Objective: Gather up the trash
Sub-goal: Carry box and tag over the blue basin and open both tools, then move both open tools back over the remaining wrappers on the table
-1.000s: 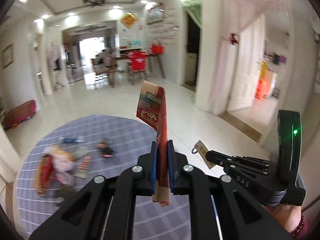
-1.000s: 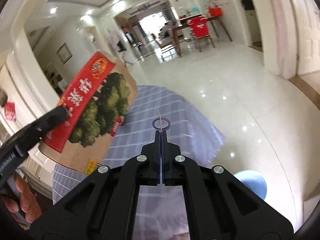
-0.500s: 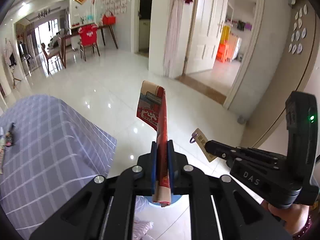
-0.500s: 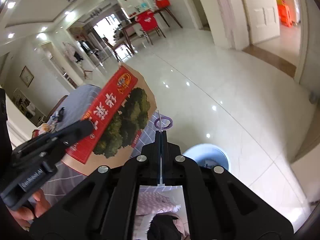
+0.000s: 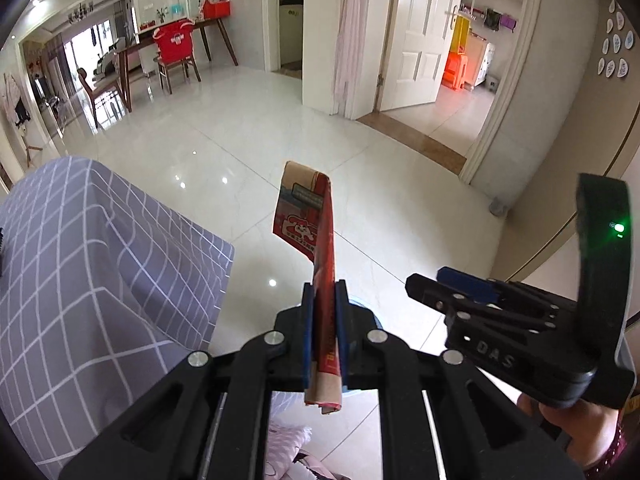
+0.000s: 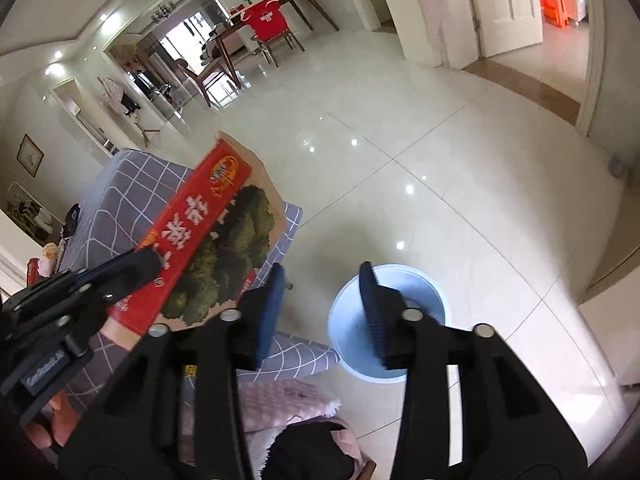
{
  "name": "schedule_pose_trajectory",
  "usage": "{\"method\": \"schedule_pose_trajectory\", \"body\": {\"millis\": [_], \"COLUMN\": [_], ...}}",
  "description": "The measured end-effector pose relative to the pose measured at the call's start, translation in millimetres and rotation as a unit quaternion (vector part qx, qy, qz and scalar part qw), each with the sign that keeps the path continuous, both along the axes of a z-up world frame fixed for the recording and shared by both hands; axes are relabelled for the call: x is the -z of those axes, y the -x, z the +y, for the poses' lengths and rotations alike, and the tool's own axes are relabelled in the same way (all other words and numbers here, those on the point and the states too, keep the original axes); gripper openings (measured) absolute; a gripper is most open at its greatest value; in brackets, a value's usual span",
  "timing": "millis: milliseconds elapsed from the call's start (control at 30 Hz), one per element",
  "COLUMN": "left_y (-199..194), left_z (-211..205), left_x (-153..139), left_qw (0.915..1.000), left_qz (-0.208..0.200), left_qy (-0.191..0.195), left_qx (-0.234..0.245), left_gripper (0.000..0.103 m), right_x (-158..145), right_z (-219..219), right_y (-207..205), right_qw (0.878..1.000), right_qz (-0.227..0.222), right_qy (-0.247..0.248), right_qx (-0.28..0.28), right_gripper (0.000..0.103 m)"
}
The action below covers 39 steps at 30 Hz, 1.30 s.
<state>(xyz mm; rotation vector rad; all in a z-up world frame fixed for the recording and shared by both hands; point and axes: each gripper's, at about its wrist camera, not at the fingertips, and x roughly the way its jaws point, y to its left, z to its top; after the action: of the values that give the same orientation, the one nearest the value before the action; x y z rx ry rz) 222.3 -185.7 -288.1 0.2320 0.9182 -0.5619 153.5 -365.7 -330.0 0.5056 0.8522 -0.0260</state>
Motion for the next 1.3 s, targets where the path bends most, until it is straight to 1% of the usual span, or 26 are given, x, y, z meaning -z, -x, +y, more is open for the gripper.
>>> {"method": "schedule_pose_trajectory", "body": {"millis": [100, 133, 300, 467, 567, 600, 633, 667, 733, 800, 933, 1100, 1200, 1300], "left_y": [-1, 0, -4, -6, -11, -15, -17, -19, -17, -16, -8, 2, 10, 17], "left_z": [-6, -9, -17, -27, -32, -33, -33, -30, -25, -21, -11, 5, 21, 46], "left_x": [4, 6, 12, 11, 9, 9, 11, 11, 11, 11, 2, -19, -34, -52], "left_qw": [0.9999, 0.9999, 0.9993, 0.9989, 0.9988, 0.9988, 0.9987, 0.9984, 0.9985, 0.9985, 0.9987, 0.9991, 0.9989, 0.9981], "left_qz": [0.01, 0.012, 0.034, 0.037, 0.035, 0.04, 0.047, 0.052, 0.045, 0.047, 0.037, 0.015, -0.004, -0.029], "left_qy": [0.002, 0.002, 0.004, 0.01, 0.024, 0.024, 0.021, 0.021, 0.029, 0.022, 0.025, 0.027, 0.03, 0.022], "left_qx": [0.006, 0.008, 0.018, 0.026, 0.023, 0.014, 0.007, -0.006, -0.015, -0.021, -0.023, -0.028, -0.036, -0.05], "left_gripper": [0.01, 0.01, 0.01, 0.011, 0.019, 0.041, 0.072, 0.078, 0.078, 0.078, 0.078, 0.078, 0.078, 0.078], "right_x": [0, -2, -7, -18, -26, -27, -27, -28, -29, -30, -32, -44, -53, -67], "right_z": [-12, -14, -25, -34, -39, -41, -44, -45, -43, -41, -31, -9, 8, 32], "right_y": [-3, 0, 9, 18, 27, 28, 30, 30, 31, 31, 29, 25, 22, 18], "right_qw": [1.0, 1.0, 0.999, 0.997, 0.995, 0.995, 0.995, 0.995, 0.995, 0.995, 0.996, 0.997, 0.997, 0.997], "right_qz": [-0.001, -0.003, -0.01, -0.036, -0.052, -0.052, -0.052, -0.052, -0.051, -0.05, -0.048, -0.057, -0.066, -0.077], "right_qy": [-0.001, 0.0, -0.005, -0.008, -0.012, -0.011, -0.011, -0.011, -0.012, -0.01, -0.01, -0.008, -0.005, -0.002], "right_qx": [0.008, 0.012, 0.03, 0.063, 0.08, 0.083, 0.085, 0.086, 0.085, 0.083, 0.075, 0.054, 0.039, 0.017], "right_gripper": [0.041, 0.043, 0.045, 0.045, 0.045, 0.045, 0.045, 0.045, 0.045, 0.045, 0.045, 0.046, 0.046, 0.046]}}
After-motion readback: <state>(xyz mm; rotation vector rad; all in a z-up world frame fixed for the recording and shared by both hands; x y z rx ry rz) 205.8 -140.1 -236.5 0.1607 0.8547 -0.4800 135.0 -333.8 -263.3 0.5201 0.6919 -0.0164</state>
